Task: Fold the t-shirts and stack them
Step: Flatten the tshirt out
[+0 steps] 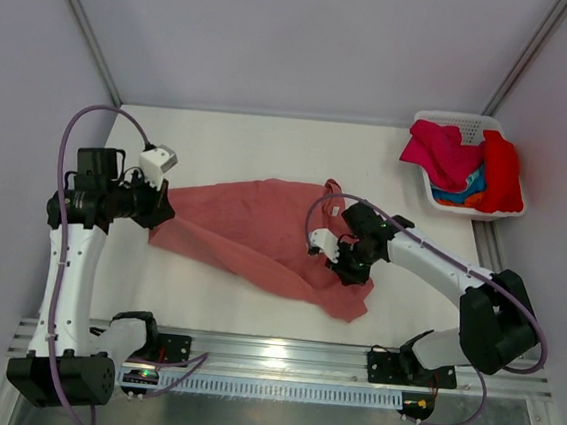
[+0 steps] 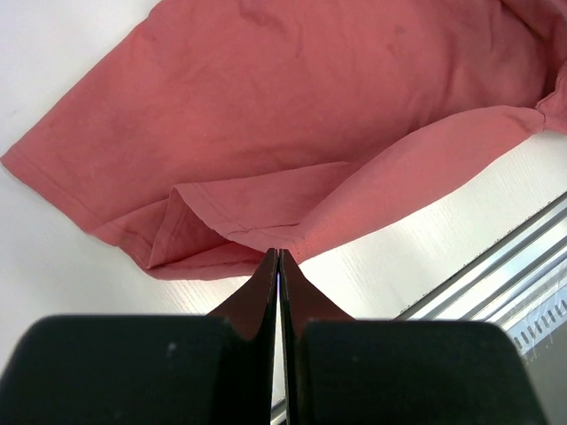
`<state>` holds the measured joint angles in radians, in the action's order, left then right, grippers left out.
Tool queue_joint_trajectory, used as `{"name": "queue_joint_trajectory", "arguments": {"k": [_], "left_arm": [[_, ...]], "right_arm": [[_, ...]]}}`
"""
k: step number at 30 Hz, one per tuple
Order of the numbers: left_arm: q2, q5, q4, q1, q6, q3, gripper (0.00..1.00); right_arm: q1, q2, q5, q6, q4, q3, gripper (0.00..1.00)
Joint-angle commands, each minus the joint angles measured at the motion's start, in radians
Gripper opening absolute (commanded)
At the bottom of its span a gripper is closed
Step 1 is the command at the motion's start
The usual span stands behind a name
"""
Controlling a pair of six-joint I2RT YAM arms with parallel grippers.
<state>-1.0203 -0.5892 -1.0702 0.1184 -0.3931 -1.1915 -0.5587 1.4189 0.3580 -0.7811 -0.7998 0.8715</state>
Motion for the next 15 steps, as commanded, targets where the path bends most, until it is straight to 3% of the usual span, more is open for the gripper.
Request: {"name": "queue_joint_trajectory", "arguments": {"k": [1,15], "left_arm": [[0.009,0.014,0.036,0.004,0.01,0.01,0.0],[0.008,0.039,0.087,0.004,0.042,0.035,0.0]], "right_arm": [[0.002,-0.07,0.041,-0.021,-0.022,0.038,0.03],[0.002,-0.261,-0.005,0.0,0.014,0.093,0.03]]}}
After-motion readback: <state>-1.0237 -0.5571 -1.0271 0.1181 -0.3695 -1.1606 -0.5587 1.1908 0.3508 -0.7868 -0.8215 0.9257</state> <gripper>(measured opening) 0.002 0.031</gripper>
